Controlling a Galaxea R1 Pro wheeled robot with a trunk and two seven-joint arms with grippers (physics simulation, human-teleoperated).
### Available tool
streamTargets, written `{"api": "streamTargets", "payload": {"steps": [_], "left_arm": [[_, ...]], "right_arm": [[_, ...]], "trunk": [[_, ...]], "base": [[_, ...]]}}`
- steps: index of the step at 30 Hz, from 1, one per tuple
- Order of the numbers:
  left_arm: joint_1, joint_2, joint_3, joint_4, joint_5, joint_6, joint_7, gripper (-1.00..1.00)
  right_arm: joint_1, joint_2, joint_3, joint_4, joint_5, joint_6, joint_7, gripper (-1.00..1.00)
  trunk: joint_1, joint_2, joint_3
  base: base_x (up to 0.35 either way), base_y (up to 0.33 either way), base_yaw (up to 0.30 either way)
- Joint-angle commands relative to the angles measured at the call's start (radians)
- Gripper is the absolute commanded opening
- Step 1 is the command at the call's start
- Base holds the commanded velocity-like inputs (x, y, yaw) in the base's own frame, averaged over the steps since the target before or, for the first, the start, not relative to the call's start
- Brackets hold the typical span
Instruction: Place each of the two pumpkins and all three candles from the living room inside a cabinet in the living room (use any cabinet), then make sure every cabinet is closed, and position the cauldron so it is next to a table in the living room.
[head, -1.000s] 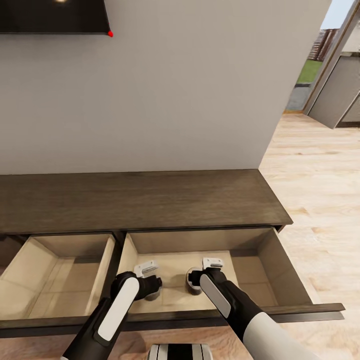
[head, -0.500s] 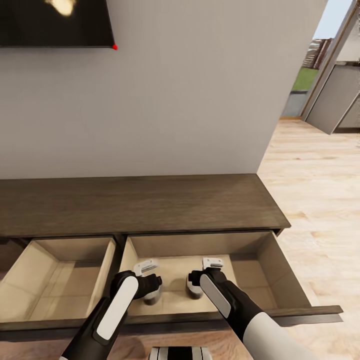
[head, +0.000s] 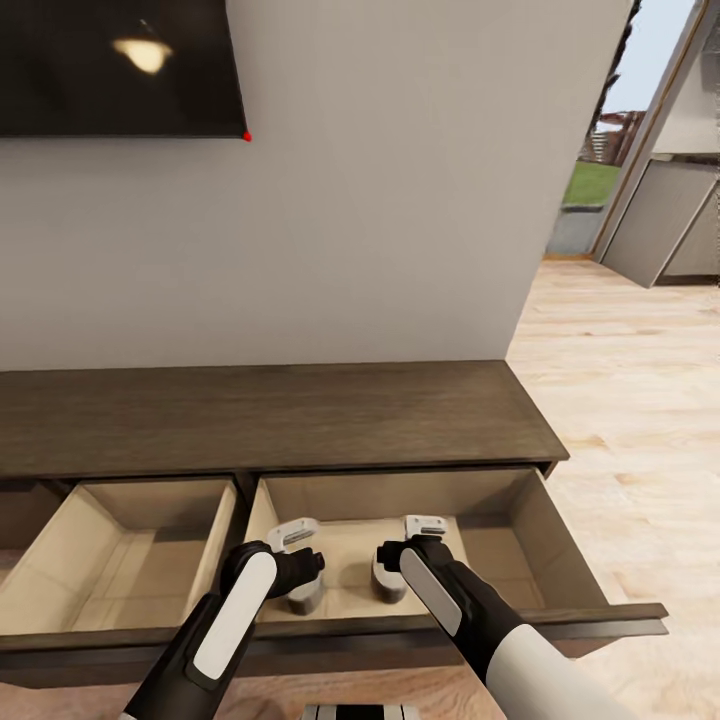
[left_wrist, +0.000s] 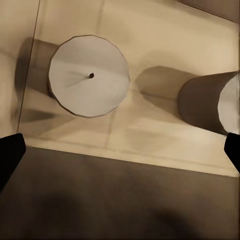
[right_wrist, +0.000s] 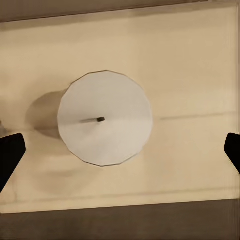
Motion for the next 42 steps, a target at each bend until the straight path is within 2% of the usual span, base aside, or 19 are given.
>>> {"api": "streamTargets", "payload": {"steps": [1,36,42], "left_arm": [[-0.001,0.0,-0.001,-0.001,0.01,0.001,0.01,1.0],[-0.001,-0.001,-0.001,0.0,0.01,0.001,0.01,1.0],[-0.001,-0.001,-0.001,-0.001,0.011,0.001,0.01,1.0]], "right_arm": [[-0.001,-0.001,0.003,-0.001,-0.009,0.001,-0.009,1.0],[-0.001,-0.002,0.003,-0.009,-0.008,0.001,-0.009,1.0],[-0.001,-0.002,0.004,-0.019,-0.007,-0.007,-0.009,1.0]], "trunk": [[-0.001,0.0,0.003],[-0.016,0.008,0.138],[-0.039,0.05,0.157]], "base": [[-0.003,0.0,0.0],[-0.017,0.0,0.0],[0.0,0.0,0.0]]}}
